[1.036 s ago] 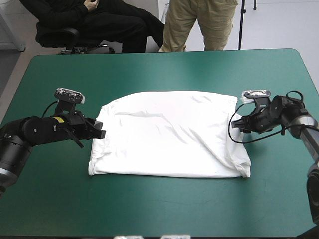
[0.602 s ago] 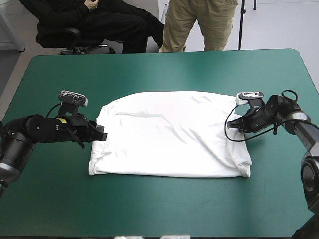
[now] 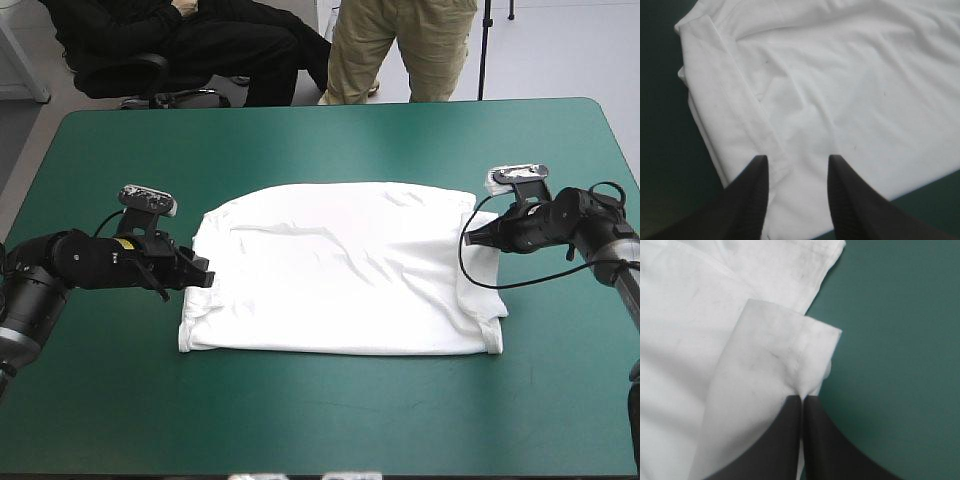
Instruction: Fold the cloth
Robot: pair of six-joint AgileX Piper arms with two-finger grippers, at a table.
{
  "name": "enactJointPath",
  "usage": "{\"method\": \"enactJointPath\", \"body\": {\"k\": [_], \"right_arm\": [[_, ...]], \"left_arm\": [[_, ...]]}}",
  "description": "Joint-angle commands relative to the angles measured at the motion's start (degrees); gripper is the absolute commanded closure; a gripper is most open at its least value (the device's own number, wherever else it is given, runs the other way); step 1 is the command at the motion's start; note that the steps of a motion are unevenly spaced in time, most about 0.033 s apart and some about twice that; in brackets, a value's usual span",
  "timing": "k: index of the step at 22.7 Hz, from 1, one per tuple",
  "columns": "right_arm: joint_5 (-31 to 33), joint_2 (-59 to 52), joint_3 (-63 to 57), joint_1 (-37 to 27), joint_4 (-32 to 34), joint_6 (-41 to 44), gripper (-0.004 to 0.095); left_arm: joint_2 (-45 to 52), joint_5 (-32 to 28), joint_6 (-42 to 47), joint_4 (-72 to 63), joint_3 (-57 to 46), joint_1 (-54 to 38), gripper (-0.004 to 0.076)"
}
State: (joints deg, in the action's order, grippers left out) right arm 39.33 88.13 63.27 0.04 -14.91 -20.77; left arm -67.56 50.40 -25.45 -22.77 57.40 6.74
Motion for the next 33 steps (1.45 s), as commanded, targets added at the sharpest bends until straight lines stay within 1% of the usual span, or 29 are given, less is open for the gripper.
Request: {"method": "enactJointPath", "body": {"k": [1,4,6,11,14,17,18,19,20,21,23,27,28,30,31,32,33], "right_arm": [[1.7,-2.1,1.5,2.8,-0.9,-1.2,0.0911],[0.6,-1.7,1.5,8.4,-0.9,-0.6,0.0911],[-0.2,0.7,1.5,10.3,-0.9,1.3,0.0911],[-0.4,9.2,1.5,10.4,-0.3,1.1,0.0911],[-0.4,12.0,1.5,10.4,0.1,0.6,0.0906],[-0.3,11.4,1.5,10.4,0.0,0.3,0.0817],[-0.1,10.3,1.5,10.4,-0.1,0.3,0.0751],[0.2,8.0,1.5,10.4,-0.1,0.1,0.0639],[0.5,6.5,1.5,10.4,-0.1,0.1,0.0582],[1.5,2.9,1.5,10.4,-0.1,0.1,0.0484],[4.4,-2.7,1.5,10.4,-0.1,0.1,0.0410],[8.2,-10.7,1.5,10.4,1.0,1.2,0.0408],[10.2,-14.3,1.5,10.4,1.2,1.3,0.0407],[13.8,-19.5,1.5,10.4,1.2,2.2,0.0408],[16.2,-22.0,1.5,10.4,1.2,2.8,0.0409],[17.1,-23.2,1.4,10.4,1.2,3.0,0.0409],[18.5,-25.0,1.4,10.4,1.2,3.3,0.0408]], "left_arm": [[1.1,-1.2,0.4,-1.7,2.0,0.1,0.0434],[1.1,-1.1,0.3,-1.6,2.0,0.1,0.0434],[1.1,-0.3,0.3,-1.6,2.0,0.1,0.0435],[1.1,2.7,0.1,-1.6,2.0,0.1,0.0435],[1.1,3.7,0.1,-1.5,2.0,0.1,0.0435],[1.8,4.4,0.5,-0.7,2.0,0.1,0.0435],[2.1,4.7,0.5,0.0,2.0,0.1,0.0435],[2.8,5.5,1.0,1.0,2.0,0.1,0.0435],[3.1,5.7,1.6,1.8,2.0,0.1,0.0435],[3.1,6.5,2.5,2.8,2.0,0.1,0.0435],[3.1,7.8,4.7,4.0,1.1,0.1,0.0435],[3.1,7.4,6.0,4.1,-3.3,0.1,0.0435],[3.1,6.4,6.7,4.1,-6.7,0.1,0.0435],[3.1,3.7,7.6,4.1,-11.4,0.1,0.0430],[3.1,0.8,8.8,4.1,-13.7,0.1,0.0428],[3.0,-0.8,9.4,4.1,-14.7,0.1,0.0428],[2.9,-3.8,9.9,4.1,-16.1,0.1,0.0428]]}}
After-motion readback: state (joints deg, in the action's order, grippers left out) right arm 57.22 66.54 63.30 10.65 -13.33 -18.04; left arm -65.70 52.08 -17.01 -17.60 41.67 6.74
